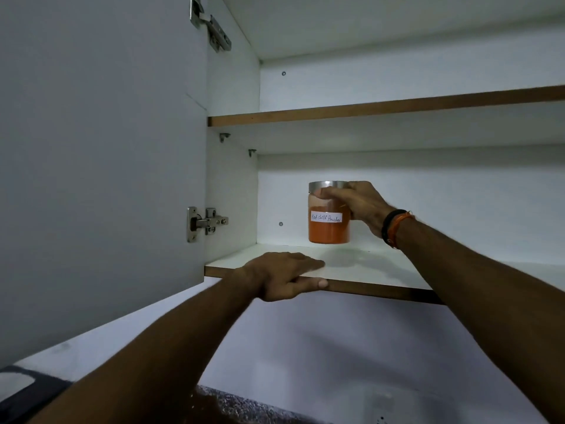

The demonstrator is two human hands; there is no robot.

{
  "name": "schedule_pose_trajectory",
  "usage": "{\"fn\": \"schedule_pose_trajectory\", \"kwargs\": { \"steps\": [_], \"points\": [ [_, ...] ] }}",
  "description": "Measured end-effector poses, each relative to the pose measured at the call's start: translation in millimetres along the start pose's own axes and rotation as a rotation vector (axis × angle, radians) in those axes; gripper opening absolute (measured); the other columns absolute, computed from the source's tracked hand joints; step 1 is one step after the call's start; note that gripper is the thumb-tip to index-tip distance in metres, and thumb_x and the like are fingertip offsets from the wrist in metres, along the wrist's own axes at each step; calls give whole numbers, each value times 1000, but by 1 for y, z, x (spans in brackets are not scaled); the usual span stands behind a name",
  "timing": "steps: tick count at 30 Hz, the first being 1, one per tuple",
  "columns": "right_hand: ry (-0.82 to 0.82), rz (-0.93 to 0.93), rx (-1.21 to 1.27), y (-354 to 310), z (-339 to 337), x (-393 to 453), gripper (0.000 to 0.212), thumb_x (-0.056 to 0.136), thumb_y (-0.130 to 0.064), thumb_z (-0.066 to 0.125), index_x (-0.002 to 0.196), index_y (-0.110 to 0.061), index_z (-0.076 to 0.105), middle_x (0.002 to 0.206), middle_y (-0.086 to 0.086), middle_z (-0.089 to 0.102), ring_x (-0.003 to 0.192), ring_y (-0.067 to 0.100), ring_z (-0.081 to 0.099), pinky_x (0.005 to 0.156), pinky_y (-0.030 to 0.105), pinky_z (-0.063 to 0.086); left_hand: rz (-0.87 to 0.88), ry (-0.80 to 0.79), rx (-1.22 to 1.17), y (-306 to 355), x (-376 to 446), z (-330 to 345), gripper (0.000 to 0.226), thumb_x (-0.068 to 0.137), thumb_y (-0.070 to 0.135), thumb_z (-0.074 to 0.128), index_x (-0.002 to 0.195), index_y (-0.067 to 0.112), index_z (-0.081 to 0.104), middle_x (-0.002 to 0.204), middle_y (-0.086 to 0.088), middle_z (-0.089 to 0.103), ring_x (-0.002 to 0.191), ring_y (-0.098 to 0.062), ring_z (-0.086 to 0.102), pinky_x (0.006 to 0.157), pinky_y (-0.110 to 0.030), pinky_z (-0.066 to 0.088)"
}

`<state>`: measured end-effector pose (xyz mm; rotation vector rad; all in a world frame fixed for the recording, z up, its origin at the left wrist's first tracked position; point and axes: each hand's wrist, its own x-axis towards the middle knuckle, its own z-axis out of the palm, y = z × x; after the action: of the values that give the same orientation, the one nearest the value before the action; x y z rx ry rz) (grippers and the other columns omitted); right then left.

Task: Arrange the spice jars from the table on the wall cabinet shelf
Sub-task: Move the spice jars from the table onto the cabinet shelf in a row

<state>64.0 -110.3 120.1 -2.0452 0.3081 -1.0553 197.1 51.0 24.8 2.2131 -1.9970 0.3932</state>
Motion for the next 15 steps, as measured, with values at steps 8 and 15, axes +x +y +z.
{"fn": "schedule_pose_trajectory", "kwargs": {
  "steps": [8,15],
  "points": [
    [-63,74,-44,43,50,77,46,78,-41,82,112,-13,67,106,4,73,98,24,71,88,41,59,74,-91,-36,-13,12,-2,68,98,66,32,157,35,21,164,4,27,151,-19,22,122,-43,14],
    [-135,99,-145,74,76,108,39,82,-43,78,102,-12,66,107,9,73,100,27,69,94,44,57,111,-80,-61,-16,14,-4,69,99,62,37,157,27,26,161,1,33,149,-20,29,120,-41,21]
  ]
}}
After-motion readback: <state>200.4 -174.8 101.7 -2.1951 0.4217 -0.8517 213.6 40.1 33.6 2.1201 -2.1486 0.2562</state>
